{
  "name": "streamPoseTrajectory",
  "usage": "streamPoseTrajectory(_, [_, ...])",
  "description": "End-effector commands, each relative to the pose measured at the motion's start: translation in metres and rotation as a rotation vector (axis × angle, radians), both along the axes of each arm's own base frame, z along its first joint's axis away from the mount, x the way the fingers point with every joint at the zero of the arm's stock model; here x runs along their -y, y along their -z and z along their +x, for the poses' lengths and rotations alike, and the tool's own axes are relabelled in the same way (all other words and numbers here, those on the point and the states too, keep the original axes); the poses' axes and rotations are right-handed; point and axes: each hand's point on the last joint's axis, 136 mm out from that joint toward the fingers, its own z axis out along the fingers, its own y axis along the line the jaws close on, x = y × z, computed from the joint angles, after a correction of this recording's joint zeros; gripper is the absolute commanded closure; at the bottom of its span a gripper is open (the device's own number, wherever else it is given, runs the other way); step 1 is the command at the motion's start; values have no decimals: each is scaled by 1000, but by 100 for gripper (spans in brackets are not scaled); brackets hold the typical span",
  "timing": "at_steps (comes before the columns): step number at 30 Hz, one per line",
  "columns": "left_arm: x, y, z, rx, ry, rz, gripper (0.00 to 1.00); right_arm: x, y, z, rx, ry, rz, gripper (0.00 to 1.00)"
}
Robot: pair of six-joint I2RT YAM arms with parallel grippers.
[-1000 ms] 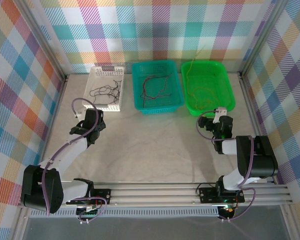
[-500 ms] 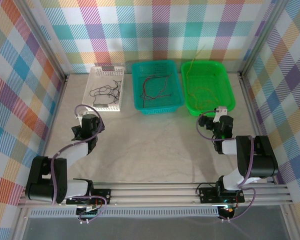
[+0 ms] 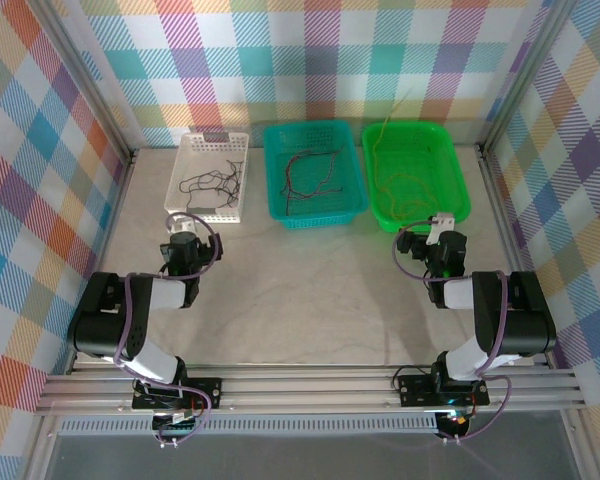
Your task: Untangle the cables
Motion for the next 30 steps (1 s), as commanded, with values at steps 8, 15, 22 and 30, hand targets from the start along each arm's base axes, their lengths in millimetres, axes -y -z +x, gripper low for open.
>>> streamPoseTrajectory(8, [5,-16,6,82,32,15,0,-4,-8,4,19,-37,-7,0])
streamPoseTrajectory(15, [5,-16,6,83,32,15,0,-4,-8,4,19,-38,-6,0])
streamPoseTrajectory(22, [8,-15,6,81,54,16,0,-5,-9,4,21,-38,-6,0])
streamPoseTrajectory(30, [26,-13,10,58,188,-21,0,-5,-8,4,19,-39,-5,0])
